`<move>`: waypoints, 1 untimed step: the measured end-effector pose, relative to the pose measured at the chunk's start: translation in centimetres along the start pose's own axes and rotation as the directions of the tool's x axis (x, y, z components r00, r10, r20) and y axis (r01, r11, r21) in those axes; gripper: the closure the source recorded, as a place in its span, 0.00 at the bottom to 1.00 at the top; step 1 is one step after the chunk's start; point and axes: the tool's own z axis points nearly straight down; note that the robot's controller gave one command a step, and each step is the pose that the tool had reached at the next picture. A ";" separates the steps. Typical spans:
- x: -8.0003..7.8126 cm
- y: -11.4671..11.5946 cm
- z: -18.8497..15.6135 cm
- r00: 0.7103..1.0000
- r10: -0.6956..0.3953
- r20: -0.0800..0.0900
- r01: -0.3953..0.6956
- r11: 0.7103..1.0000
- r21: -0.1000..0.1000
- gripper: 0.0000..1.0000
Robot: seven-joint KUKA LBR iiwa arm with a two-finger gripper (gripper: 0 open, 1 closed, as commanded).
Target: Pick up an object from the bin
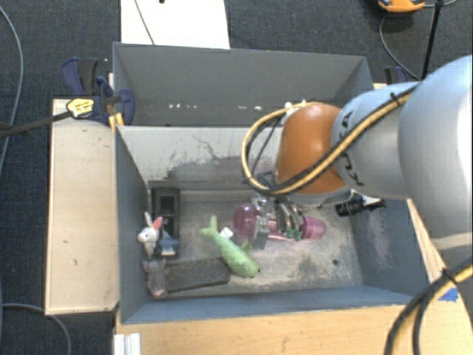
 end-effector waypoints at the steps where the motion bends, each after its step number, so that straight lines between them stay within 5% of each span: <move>1: -0.2 0.0 -1.4 1.000 -0.001 0.006 0.001 1.000 -0.002 1.00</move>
Offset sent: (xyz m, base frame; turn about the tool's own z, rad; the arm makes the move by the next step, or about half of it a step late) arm 0.0000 0.0001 0.0374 0.0000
